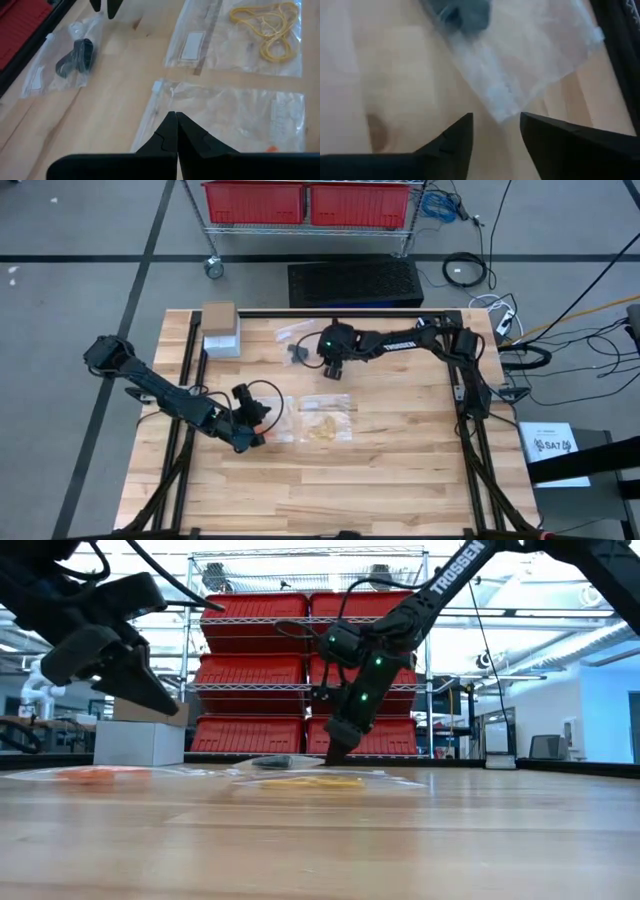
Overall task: Sort rubber bands
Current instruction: Move the top ziplock bag to the right side of the center zip bag
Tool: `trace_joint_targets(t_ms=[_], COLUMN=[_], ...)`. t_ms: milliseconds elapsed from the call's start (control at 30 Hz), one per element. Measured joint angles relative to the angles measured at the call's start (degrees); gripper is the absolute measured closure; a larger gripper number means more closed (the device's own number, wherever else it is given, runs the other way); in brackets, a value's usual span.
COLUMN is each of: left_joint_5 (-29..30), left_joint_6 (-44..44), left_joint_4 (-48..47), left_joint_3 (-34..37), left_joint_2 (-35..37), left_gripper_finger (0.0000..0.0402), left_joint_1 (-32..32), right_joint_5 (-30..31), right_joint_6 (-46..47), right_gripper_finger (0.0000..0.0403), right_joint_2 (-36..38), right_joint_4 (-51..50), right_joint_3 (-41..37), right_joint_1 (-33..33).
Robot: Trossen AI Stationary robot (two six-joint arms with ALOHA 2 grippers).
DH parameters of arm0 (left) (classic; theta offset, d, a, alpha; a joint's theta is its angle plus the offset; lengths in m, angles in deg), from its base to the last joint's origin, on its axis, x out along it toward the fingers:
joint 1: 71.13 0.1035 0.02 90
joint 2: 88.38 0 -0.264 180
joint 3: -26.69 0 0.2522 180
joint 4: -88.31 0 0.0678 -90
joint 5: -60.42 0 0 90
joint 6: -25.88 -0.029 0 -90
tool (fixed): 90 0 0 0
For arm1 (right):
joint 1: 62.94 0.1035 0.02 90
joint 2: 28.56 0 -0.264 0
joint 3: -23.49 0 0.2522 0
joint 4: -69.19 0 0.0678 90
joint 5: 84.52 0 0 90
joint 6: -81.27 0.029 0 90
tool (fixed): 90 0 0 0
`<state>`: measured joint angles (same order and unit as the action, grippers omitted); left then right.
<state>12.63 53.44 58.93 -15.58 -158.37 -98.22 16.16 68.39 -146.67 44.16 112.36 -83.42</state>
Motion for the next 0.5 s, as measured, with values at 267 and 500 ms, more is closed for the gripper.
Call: trace_joint_targets(t_ms=[267, 500], left_joint_5=[0.12, 0.12], left_joint_6=[-0.95, -0.92], left_joint_4=[0.12, 0.12], left_joint_3=[0.0, 0.0], left_joint_2=[0.0, 0.0], left_gripper_finger=[0.0401, 0.0401], left_joint_1=[0.0, 0.0], right_joint_5=[-0.48, -0.19], right_joint_6=[-0.39, -2.58], right_gripper_finger=[0.0352, 0.0396], right_joint_2=[-0.09, 0.04], right_joint_4=[0.14, -1.73], right_joint_3=[0.0, 0.0], right_joint_1=[-2.22, -1.65])
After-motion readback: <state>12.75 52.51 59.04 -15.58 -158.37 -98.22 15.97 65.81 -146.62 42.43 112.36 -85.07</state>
